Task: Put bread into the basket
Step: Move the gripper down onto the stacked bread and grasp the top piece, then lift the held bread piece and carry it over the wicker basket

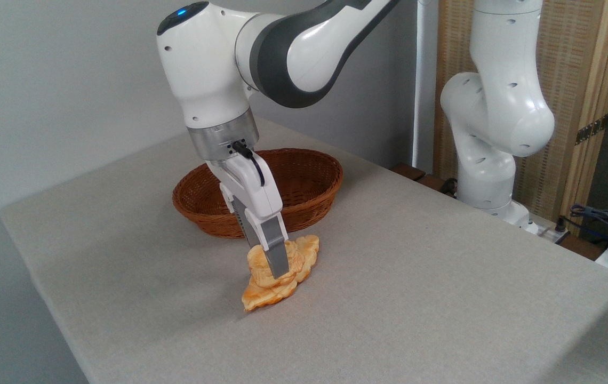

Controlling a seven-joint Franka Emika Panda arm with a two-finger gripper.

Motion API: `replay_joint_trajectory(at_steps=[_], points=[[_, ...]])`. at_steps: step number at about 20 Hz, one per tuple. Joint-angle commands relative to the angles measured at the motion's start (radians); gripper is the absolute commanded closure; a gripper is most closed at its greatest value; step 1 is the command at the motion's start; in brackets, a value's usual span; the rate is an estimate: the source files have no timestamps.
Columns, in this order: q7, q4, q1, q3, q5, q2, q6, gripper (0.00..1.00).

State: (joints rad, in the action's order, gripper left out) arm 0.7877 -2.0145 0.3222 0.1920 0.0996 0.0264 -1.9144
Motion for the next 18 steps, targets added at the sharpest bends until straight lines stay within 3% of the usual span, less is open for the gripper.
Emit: replay_joint_trajectory(at_steps=[1, 8, 10, 13, 18], points=[[0.016, -0.009, 0.006, 0.004, 0.015, 0.009, -0.006, 0.46], [0.002, 0.028, 0.006, -0.009, 0.005, 0.050, -0.005, 0.44], [-0.010, 0.048, 0.006, -0.043, 0.000, 0.061, 0.024, 0.44], [-0.135, 0.051, 0.006, -0.121, -0.007, 0.067, 0.035, 0.40], [-0.246, 0.049, 0.008, -0.248, -0.125, 0.067, 0.034, 0.37]])
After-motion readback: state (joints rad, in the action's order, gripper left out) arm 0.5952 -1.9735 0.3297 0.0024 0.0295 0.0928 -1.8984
